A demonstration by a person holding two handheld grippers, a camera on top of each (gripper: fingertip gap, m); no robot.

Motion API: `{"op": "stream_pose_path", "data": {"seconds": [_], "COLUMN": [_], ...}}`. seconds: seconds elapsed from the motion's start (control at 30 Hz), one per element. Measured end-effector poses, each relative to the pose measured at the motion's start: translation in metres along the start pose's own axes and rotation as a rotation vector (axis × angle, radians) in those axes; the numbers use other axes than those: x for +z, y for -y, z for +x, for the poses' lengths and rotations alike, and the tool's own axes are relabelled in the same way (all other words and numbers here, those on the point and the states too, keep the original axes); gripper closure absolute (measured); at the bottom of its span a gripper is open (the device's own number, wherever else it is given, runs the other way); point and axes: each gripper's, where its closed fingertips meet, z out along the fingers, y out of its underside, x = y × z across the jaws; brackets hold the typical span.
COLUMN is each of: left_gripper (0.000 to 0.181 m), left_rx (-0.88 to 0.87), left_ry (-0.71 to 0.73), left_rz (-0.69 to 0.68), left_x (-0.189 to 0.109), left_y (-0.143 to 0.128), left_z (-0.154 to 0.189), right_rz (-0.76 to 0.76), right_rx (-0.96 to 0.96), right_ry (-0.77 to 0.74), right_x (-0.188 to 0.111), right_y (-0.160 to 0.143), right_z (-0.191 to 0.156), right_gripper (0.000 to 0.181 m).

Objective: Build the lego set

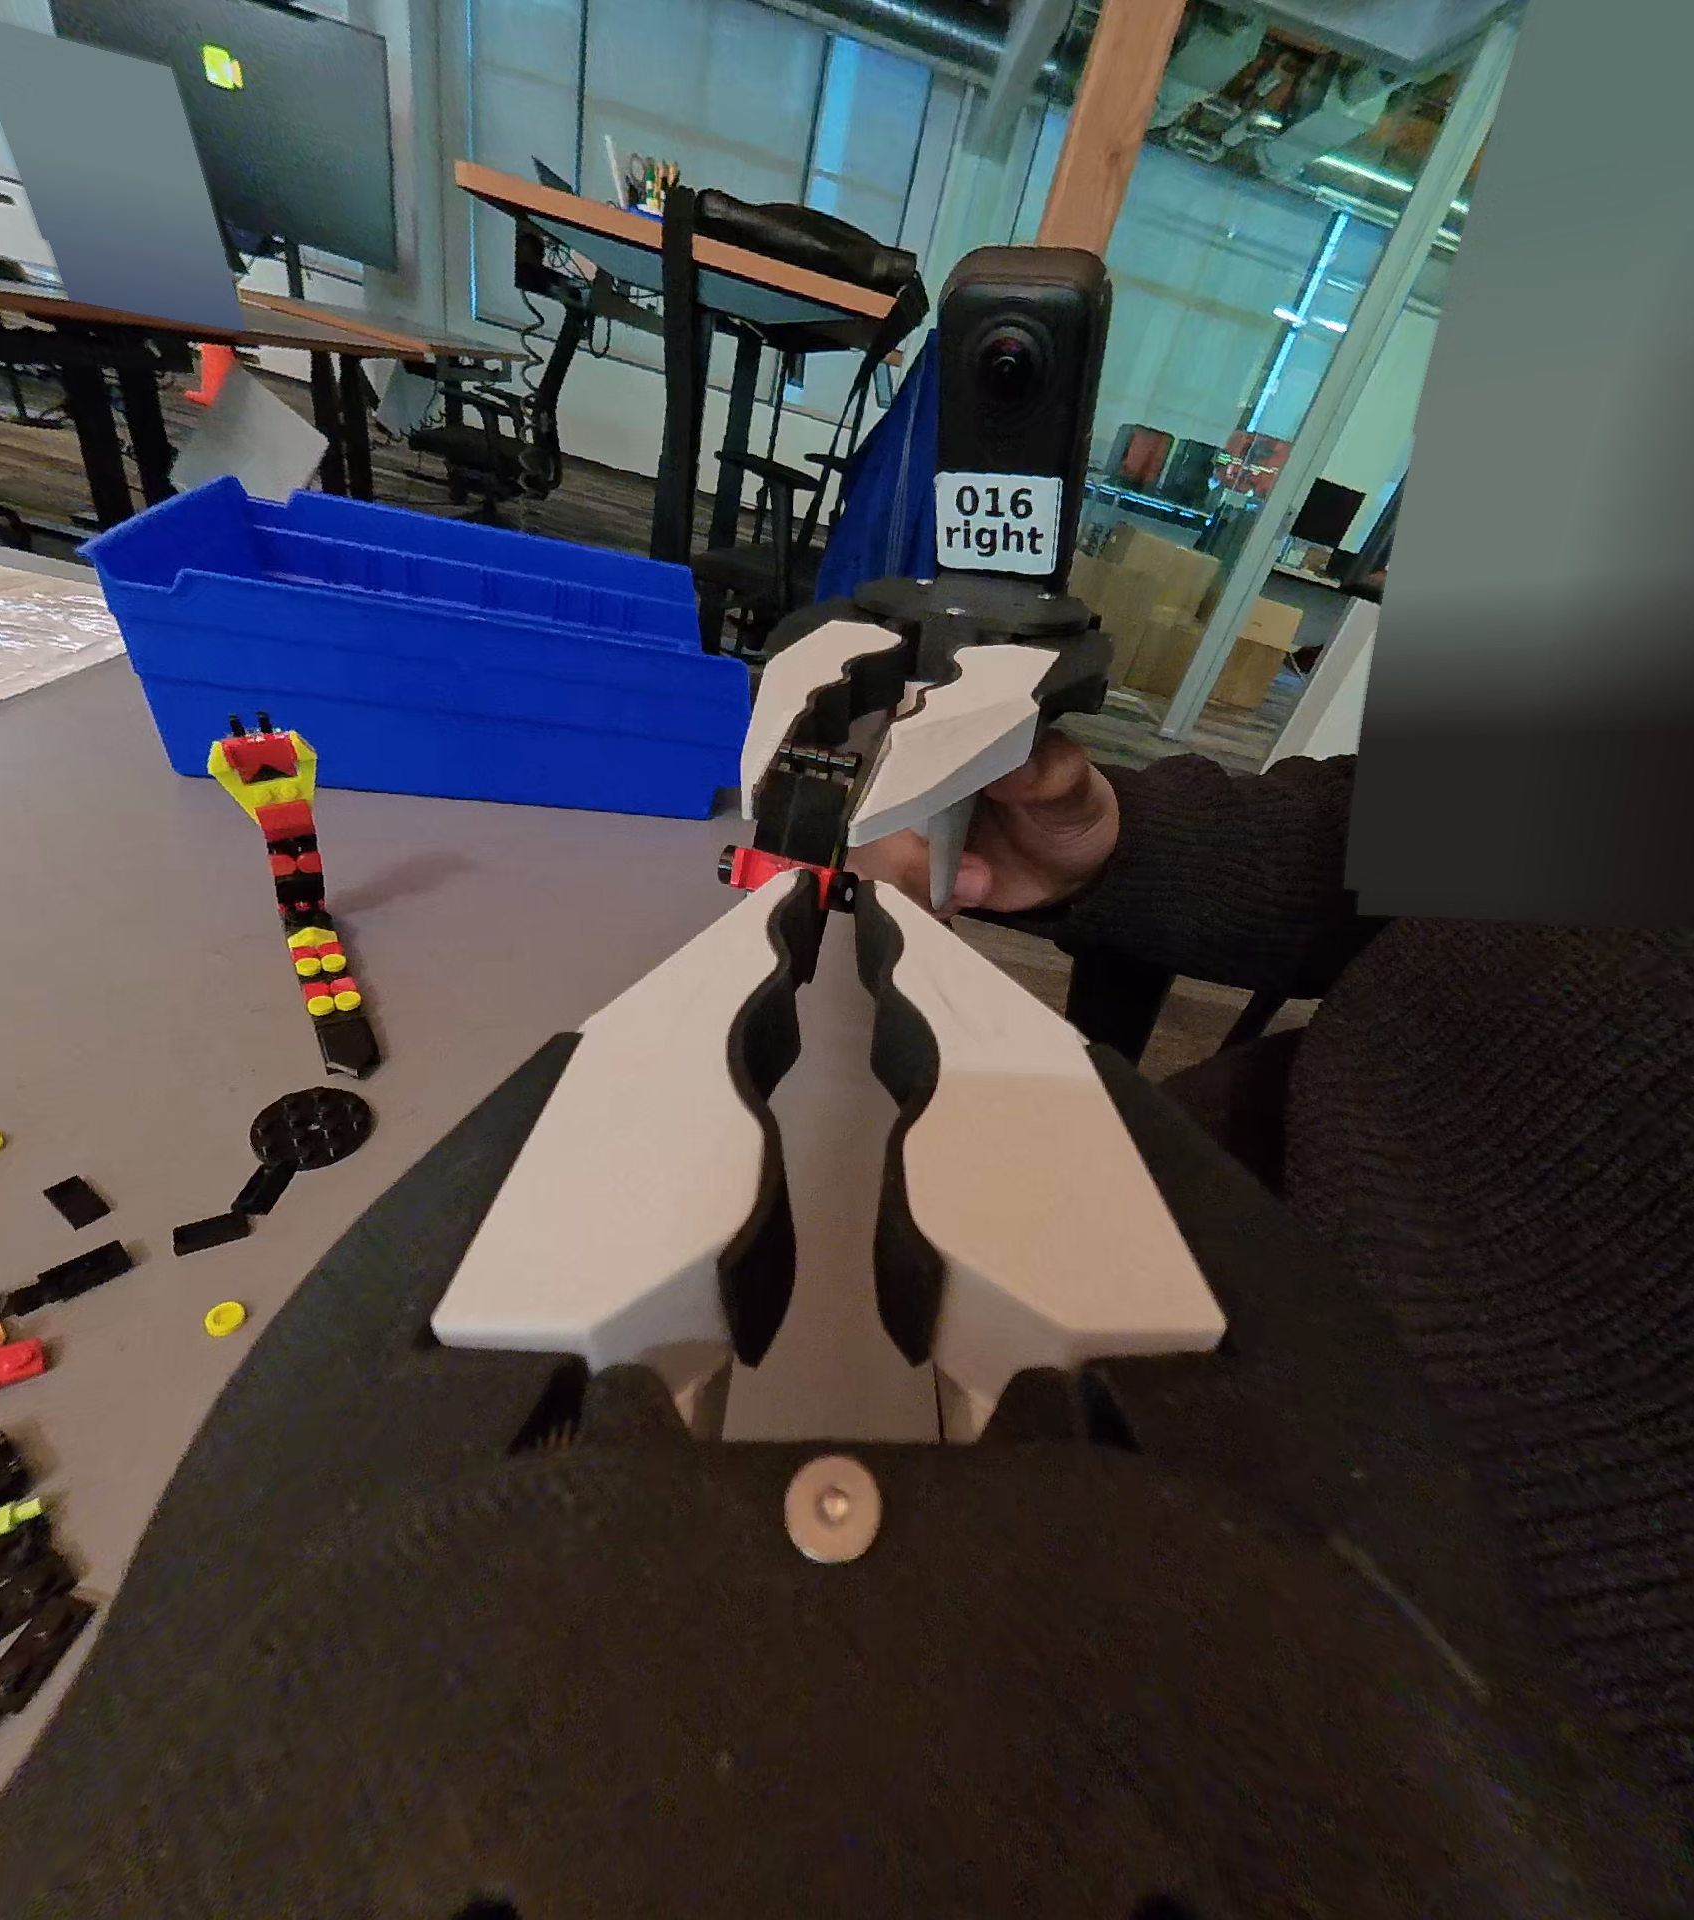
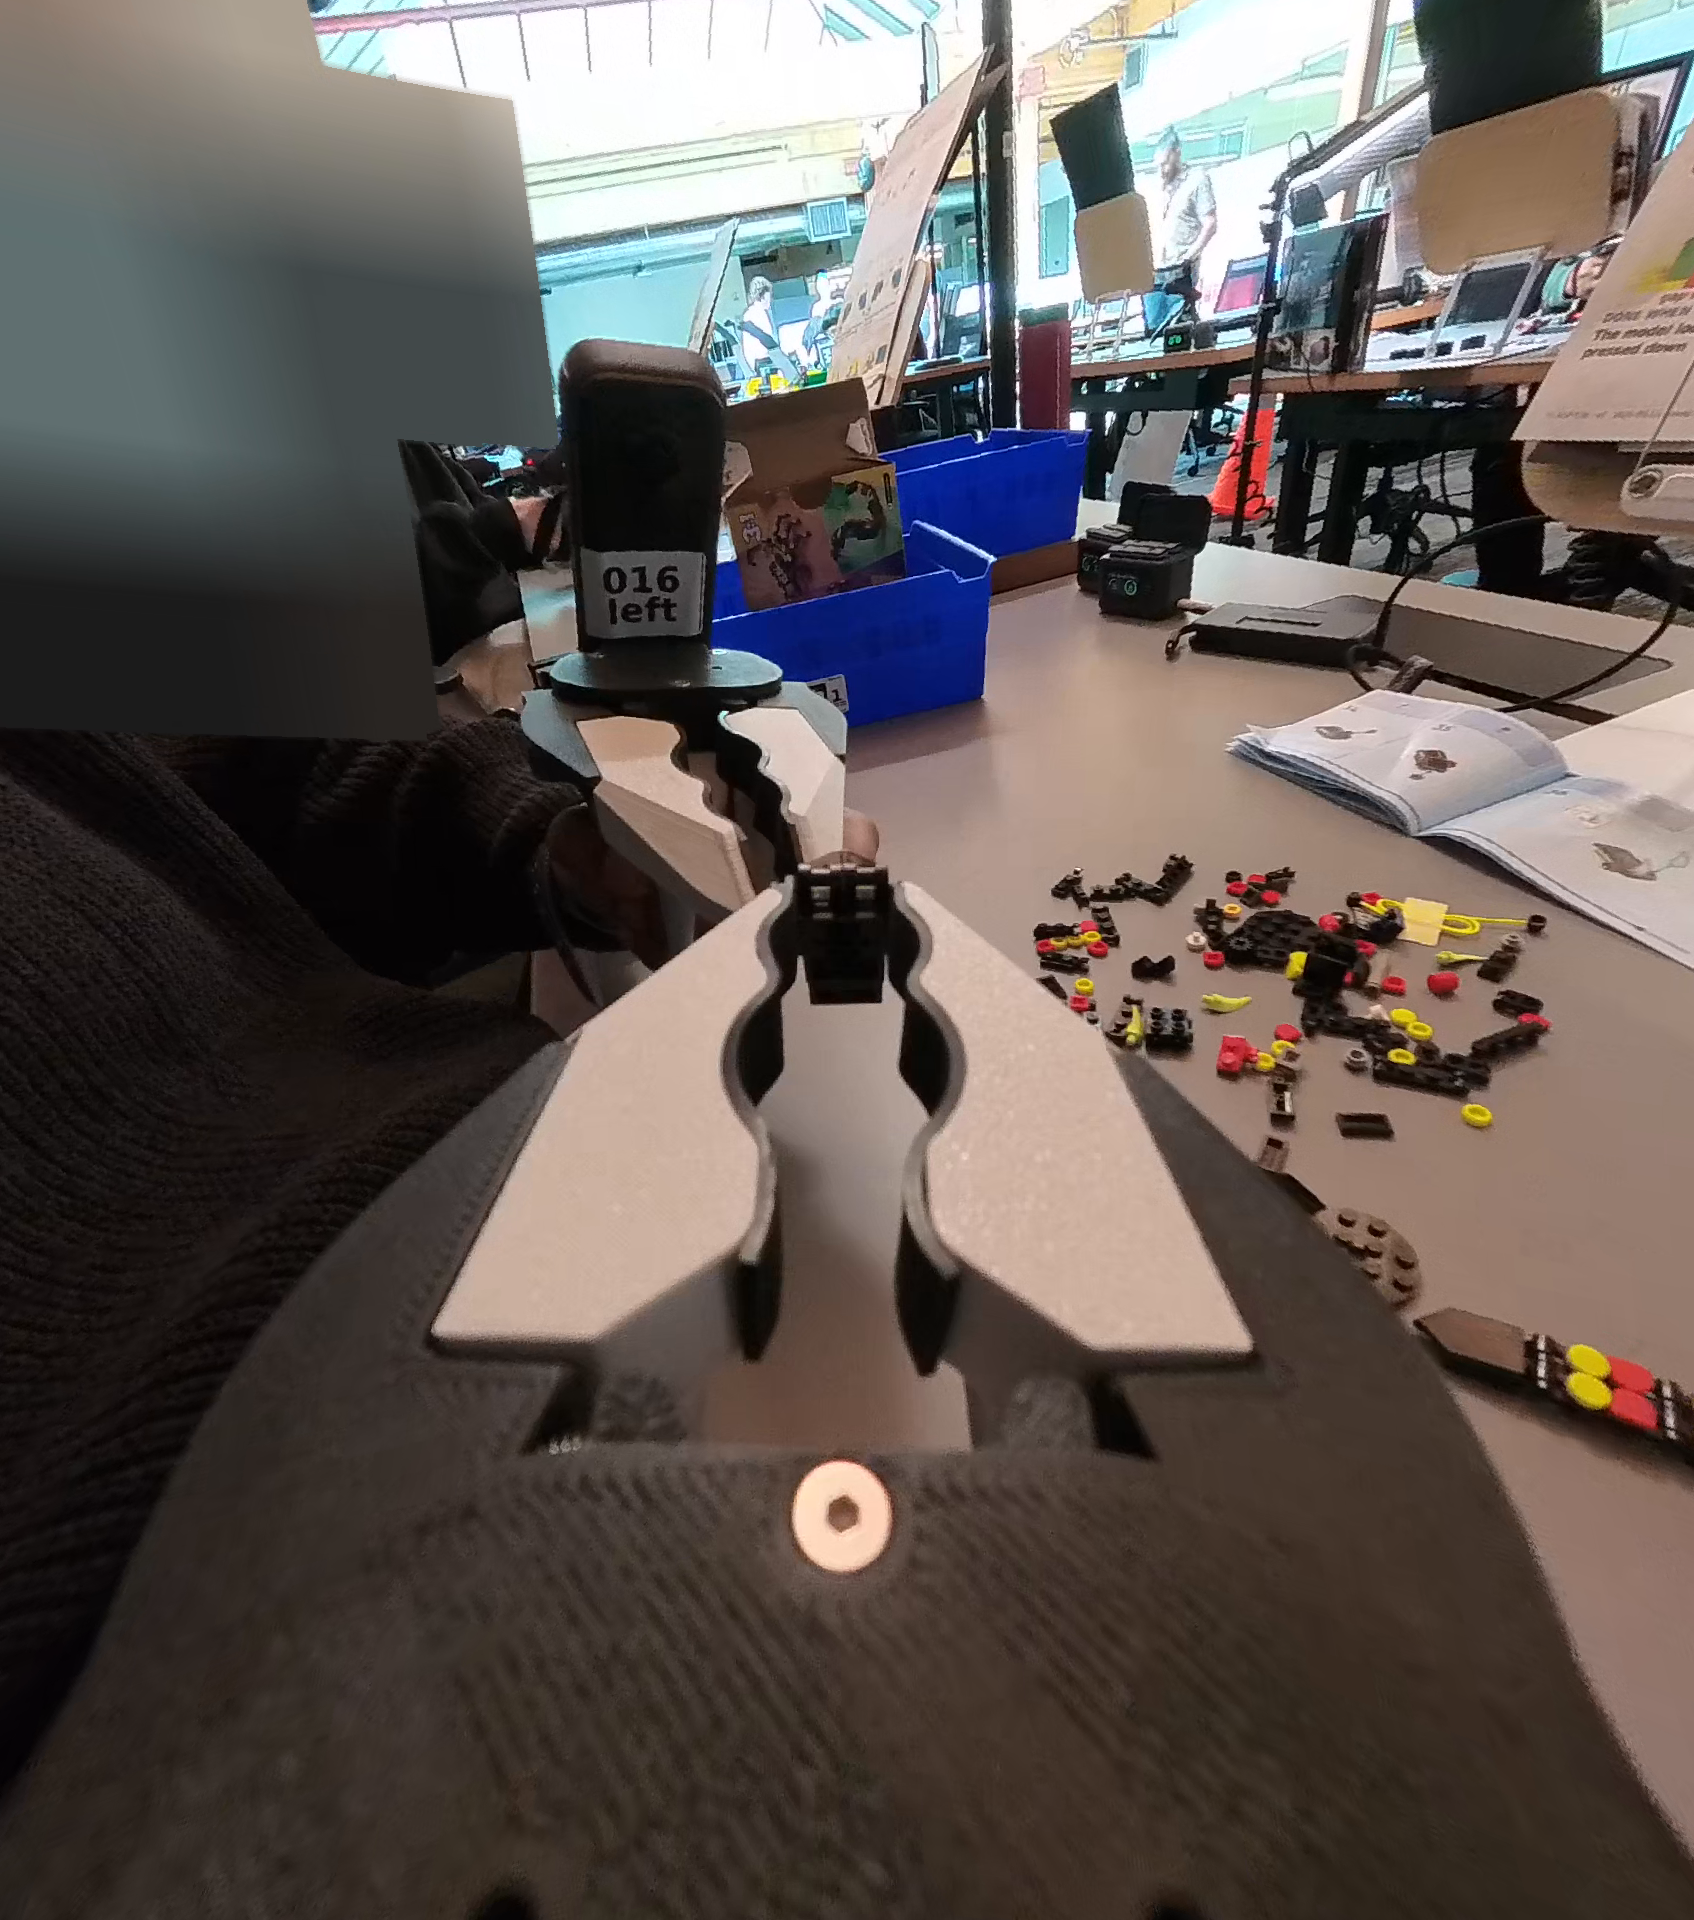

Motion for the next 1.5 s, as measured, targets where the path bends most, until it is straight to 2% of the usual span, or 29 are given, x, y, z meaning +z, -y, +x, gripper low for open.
{"op": "stream_pose_path", "data": {"seconds": [0.53,0.73,0.83,1.0,1.1,1.2,1.43,1.5], "left_gripper": [0.177,0.174,0.156,0.139,0.14,0.163,0.167,0.167], "left_rx": [0.086,0.103,0.112,0.019,-0.059,-0.082,-0.054,-0.05], "left_ry": [0.08,0.093,0.08,0.08,0.024,-0.025,-0.018,0.002], "left_rz": [0.0,0.044,0.06,0.021,0.035,0.035,0.035,0.047], "left_x": [0.001,0.001,0.0,0.003,0.004,0.004,0.004,0.003], "left_y": [0.001,0.005,0.006,-0.002,-0.002,-0.001,0.0,0.002], "left_z": [-0.001,0.0,0.002,-0.006,-0.001,0.004,0.006,0.003], "right_rz": [0.015,0.036,0.06,0.112,0.112,0.107,0.126,0.141], "right_rx": [0.011,0.02,0.043,0.127,0.158,0.156,0.167,0.167], "right_ry": [-0.016,-0.014,-0.004,0.065,0.112,0.13,0.146,0.151], "right_x": [0.0,-0.001,-0.003,-0.006,-0.004,-0.002,-0.004,-0.004], "right_y": [0.002,0.005,0.009,0.014,0.013,0.012,0.014,0.016], "right_z": [0.002,0.002,0.003,-0.001,-0.006,-0.01,-0.011,-0.012], "right_gripper": [0.167,0.167,0.167,0.168,0.168,0.168,0.168,0.152]}}
